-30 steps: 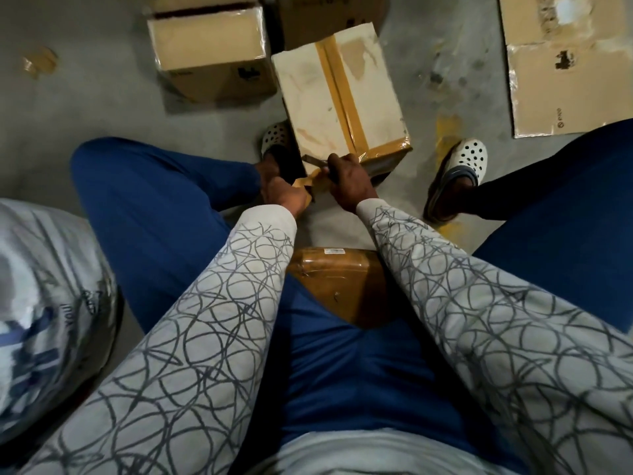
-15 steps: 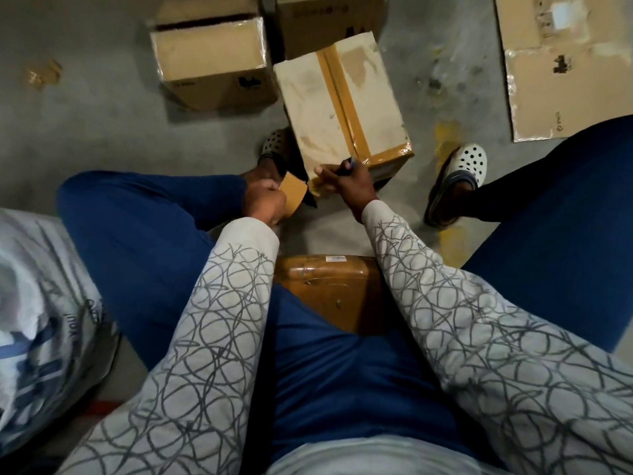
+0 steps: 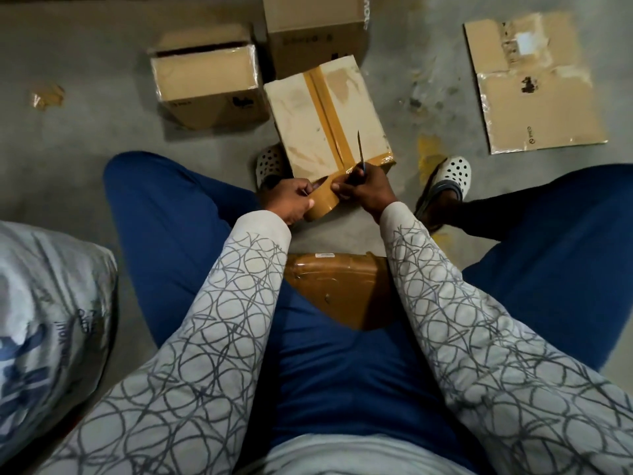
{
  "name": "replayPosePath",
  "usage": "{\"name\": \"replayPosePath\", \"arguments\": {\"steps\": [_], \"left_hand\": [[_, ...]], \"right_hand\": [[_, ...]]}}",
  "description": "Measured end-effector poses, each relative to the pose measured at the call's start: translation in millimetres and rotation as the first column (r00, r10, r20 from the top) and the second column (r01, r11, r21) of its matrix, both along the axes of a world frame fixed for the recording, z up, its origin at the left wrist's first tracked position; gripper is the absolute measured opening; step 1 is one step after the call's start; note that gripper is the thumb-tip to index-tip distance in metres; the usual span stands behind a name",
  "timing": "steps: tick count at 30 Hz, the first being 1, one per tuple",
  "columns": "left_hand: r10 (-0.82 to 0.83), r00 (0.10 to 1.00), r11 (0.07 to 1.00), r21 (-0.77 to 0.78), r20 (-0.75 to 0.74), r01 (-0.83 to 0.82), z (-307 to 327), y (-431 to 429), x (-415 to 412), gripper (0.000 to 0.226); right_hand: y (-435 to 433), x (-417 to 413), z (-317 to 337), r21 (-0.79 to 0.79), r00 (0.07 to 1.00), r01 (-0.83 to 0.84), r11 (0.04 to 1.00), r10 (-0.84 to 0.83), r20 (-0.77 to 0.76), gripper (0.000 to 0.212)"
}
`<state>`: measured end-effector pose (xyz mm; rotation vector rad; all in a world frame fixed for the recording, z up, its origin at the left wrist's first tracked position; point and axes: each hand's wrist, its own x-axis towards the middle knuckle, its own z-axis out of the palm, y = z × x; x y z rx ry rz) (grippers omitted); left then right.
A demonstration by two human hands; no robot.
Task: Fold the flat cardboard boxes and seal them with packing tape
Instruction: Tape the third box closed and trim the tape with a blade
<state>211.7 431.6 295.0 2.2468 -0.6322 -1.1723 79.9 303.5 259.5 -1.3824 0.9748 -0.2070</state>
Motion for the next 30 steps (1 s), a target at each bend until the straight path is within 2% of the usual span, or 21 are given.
{"name": "replayPosePath", "arguments": {"steps": [4,8,12,17,22,27,30], "left_hand": [[-0.054,0.998,0.998,-0.031,-0.021,0.054,-2,-10,-13,0.019],[-0.019,0.996,0.996,-0.094,-0.082,0.012,-5,-18,-22,0.019],[-0.007,0.998,0.998,-0.062,-0.065,0.003,-11,-18,-27,0.018],[-0.014,0.999,0.998,0.057,-0.043,0.017,-22,-11,-43,0.014],[-0.178,0.967,0.978,0.140,0.183,0.154,-26,-10,-68,0.014],[-0.140,0.960,0.981,0.163,0.241,0.103,-29,-15,-68,0.019],[-0.114,0.955,0.989,0.120,0.274,0.083,-31,-15,-68,0.017]], "right_hand": [[-5,-19,-1,-0.019,0.995,0.096,0.995,-0.097,-0.021,0.043],[-13,-31,-15,0.007,0.986,0.153,0.988,-0.152,-0.071,0.043],[-22,-35,-54,-0.040,0.962,0.083,0.996,-0.091,-0.258,0.040],[-1,-30,-13,-0.106,0.887,-0.014,0.994,-0.036,-0.460,0.044],[14,-31,-5,-0.142,0.841,-0.045,0.989,-0.039,-0.539,0.045],[19,-30,-1,-0.166,0.836,-0.050,0.985,-0.050,-0.546,0.045],[23,-30,2,-0.187,0.853,-0.046,0.981,-0.058,-0.519,0.046]]}}
